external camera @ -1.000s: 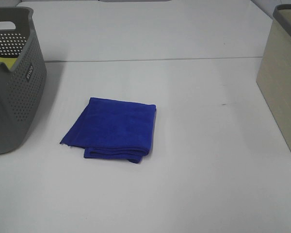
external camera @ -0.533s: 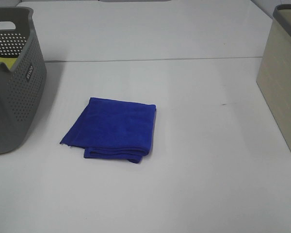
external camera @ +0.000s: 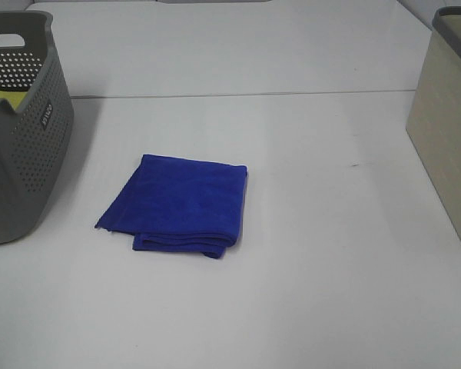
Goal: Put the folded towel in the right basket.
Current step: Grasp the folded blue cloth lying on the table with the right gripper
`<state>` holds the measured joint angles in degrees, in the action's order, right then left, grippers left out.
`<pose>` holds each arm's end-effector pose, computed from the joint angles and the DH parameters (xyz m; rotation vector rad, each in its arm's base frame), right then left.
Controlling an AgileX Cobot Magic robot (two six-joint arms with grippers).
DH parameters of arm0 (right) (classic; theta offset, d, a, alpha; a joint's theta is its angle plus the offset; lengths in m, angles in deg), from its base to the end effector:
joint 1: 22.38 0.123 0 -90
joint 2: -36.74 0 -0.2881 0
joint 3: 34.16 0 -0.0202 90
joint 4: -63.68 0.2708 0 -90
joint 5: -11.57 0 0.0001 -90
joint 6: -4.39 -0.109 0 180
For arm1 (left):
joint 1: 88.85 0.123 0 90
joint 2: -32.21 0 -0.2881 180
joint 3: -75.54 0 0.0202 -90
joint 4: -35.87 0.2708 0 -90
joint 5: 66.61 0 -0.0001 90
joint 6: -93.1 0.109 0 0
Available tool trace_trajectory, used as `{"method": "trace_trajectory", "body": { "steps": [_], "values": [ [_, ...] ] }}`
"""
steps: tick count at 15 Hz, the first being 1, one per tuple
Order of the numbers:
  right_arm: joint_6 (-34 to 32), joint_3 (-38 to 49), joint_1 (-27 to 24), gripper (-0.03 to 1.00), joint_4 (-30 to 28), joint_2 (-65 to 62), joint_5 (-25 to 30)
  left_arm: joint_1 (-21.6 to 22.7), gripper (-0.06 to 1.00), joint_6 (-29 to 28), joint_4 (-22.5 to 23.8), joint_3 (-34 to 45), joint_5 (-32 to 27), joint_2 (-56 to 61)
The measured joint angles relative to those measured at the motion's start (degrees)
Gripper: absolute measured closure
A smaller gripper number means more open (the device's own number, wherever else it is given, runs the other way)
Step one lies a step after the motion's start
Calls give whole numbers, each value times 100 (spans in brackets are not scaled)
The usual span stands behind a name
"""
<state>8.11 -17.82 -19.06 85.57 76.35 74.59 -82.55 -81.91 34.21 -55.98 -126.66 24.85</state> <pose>0.0803 0.0409 0.4280 -0.1539 2.0407 0.4542 0.0252 0.0000 0.2810 -0.0219 2.0234 0.0902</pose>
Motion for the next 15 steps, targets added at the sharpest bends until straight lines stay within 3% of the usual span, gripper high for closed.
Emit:
{"method": "trace_trajectory", "body": {
  "steps": [5,11,13,15],
  "values": [
    [682,-1312,0,0,1392,2063,-11,0,-4,0,0,0,0,0],
    [1667,-1364,0,1,3615,4561,613,0,-4,0,0,0,0,0],
    [1736,-1364,46,1,3638,5048,625,0,-4,0,0,0,0,0],
    [1885,-1364,430,1,3415,5449,395,0,-4,0,0,0,0,0]
  ]
}}
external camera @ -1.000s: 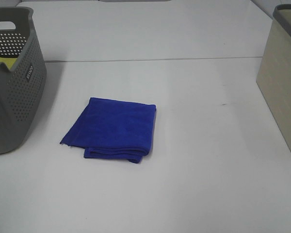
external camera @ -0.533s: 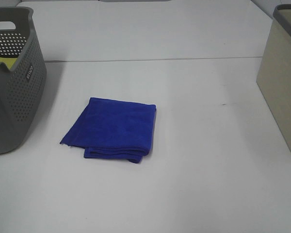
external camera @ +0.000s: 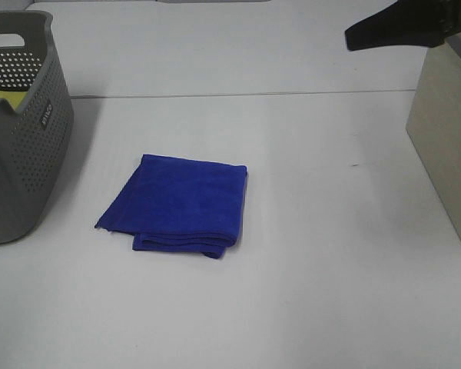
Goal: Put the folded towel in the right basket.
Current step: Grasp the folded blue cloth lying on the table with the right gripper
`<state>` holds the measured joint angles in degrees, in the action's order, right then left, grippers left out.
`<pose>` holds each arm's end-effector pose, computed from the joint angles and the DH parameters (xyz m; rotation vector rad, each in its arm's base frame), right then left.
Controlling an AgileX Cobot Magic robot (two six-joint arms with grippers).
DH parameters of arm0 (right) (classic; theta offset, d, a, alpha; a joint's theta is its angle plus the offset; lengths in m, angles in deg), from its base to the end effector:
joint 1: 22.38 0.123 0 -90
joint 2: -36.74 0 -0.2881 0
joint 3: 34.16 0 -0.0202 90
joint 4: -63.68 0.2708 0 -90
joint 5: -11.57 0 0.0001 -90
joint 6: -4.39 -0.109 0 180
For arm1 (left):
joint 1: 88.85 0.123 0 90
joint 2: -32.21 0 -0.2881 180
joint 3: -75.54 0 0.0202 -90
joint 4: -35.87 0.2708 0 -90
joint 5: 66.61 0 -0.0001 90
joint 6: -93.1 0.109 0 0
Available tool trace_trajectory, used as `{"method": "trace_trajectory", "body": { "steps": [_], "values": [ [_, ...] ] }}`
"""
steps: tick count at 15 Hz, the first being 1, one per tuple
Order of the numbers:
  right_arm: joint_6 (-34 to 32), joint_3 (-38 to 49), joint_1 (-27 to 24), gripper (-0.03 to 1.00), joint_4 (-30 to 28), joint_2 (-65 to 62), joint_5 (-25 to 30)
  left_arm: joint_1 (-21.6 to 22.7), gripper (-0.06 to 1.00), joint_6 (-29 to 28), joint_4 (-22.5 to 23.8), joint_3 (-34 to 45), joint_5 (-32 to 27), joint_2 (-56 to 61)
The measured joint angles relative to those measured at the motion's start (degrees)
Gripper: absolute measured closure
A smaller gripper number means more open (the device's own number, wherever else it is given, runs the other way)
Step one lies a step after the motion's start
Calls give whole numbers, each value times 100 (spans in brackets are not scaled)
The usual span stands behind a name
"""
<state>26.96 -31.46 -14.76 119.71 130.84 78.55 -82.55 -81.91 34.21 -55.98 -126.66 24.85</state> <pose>0.3136 0.1259 0.3376 -0.3130 2.4700 1.2242 0.0252 0.0000 0.2810 -0.0219 2.0234 0.0902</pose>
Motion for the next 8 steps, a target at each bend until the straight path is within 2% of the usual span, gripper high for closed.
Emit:
{"method": "trace_trajectory", "body": {
  "steps": [2,5,8],
  "values": [
    [218,0,613,1,-143,344,-785,0,-4,0,0,0,0,0],
    [286,0,1100,1,-206,1192,-1856,0,-4,0,0,0,0,0],
    [298,0,1112,1,-223,1982,-2086,0,-4,0,0,0,0,0]
  ]
}}
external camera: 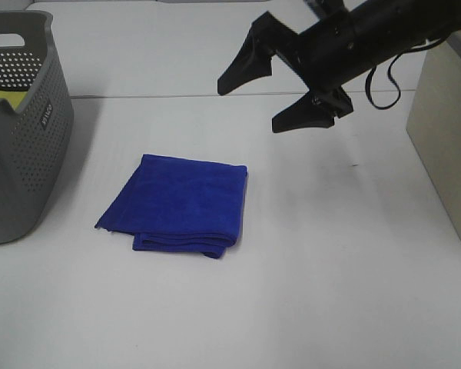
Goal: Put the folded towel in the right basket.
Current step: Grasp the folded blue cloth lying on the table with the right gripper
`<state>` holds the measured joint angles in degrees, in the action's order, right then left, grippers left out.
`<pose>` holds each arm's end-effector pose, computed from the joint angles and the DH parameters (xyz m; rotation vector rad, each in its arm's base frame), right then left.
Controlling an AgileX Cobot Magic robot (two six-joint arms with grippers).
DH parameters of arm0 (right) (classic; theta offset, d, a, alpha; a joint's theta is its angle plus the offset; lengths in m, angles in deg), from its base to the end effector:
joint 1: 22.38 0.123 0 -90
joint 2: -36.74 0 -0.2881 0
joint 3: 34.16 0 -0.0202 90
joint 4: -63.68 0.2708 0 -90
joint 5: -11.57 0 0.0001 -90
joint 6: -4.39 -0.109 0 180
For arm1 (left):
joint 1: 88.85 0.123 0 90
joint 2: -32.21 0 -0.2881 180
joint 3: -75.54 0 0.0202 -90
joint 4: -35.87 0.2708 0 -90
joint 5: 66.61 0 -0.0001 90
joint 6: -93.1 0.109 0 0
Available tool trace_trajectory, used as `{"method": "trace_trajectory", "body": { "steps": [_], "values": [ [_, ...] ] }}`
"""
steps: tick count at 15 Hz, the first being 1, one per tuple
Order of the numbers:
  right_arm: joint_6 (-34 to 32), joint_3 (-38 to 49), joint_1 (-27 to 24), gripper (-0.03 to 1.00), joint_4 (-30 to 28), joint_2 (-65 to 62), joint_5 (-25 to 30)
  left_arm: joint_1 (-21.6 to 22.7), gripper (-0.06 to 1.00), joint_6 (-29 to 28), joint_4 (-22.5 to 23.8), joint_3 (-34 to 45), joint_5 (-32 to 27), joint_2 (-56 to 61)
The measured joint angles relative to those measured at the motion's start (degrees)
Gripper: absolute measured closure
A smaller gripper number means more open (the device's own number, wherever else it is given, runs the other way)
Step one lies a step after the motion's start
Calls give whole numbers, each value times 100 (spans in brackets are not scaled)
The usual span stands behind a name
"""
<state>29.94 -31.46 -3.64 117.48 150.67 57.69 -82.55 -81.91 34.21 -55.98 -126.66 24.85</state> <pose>0.3723 0.1933 0.2077 -0.2591 2.6211 1.0336 0.0252 0.0000 0.2810 -0.0219 2.0234 0.0902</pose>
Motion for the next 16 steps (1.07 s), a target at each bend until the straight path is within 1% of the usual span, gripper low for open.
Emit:
{"method": "trace_trajectory", "body": {
  "steps": [6,8,11,14,16],
  "values": [
    [-6,0,0,1,-11,1197,-109,0,-4,0,0,0,0,0],
    [-6,0,0,1,63,1484,-160,0,-4,0,0,0,0,0],
    [-6,-6,0,1,361,1776,-321,0,-4,0,0,0,0,0],
    [-6,-6,0,2,441,1977,-579,0,-4,0,0,0,0,0],
    [-6,-6,0,3,481,1988,-613,0,-4,0,0,0,0,0]
  ]
}}
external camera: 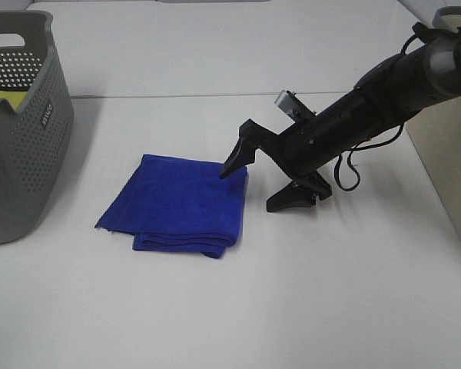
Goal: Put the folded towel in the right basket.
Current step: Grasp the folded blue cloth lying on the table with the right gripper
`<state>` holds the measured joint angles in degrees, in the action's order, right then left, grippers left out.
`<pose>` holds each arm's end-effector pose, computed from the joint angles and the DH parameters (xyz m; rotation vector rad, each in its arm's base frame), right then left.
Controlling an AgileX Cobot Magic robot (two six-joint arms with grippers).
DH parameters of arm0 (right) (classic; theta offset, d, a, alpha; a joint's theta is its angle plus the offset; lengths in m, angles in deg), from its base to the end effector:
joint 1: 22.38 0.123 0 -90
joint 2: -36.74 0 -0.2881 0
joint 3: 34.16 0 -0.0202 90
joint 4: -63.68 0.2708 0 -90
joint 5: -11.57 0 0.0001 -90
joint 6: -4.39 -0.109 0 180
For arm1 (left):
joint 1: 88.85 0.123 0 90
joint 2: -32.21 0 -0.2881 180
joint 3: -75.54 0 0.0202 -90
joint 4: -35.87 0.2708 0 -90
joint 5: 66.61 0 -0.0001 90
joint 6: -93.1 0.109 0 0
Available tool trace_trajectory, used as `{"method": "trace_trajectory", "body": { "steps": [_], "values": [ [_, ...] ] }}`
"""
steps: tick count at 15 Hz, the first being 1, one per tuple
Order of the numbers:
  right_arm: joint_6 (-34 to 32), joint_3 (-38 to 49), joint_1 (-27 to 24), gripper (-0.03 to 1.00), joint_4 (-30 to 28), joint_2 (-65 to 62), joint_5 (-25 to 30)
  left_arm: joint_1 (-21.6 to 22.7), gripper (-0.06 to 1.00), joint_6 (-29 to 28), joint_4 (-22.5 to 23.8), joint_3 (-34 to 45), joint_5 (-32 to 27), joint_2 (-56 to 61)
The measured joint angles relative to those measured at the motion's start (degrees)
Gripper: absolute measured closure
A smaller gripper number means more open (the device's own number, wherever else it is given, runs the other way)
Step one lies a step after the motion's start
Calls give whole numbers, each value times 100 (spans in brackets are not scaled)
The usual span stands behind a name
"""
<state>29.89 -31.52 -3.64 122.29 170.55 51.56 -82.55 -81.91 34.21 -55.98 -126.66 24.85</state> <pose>0.3896 0.1954 0.0629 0.0305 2.8842 0.9886 0.0252 0.0000 0.2810 -0.0219 2.0234 0.0902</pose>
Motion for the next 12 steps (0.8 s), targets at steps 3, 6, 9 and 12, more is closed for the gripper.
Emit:
{"method": "trace_trajectory", "body": {
  "steps": [3,6,9,12],
  "values": [
    [-6,-6,23,3,52,52,6,0,-4,0,0,0,0,0],
    [-92,-86,378,5,561,235,-34,0,-4,0,0,0,0,0],
    [-298,-189,911,6,1026,309,-544,0,-4,0,0,0,0,0],
    [-985,-384,1530,6,1043,350,-1238,0,-4,0,0,0,0,0]
  ]
}}
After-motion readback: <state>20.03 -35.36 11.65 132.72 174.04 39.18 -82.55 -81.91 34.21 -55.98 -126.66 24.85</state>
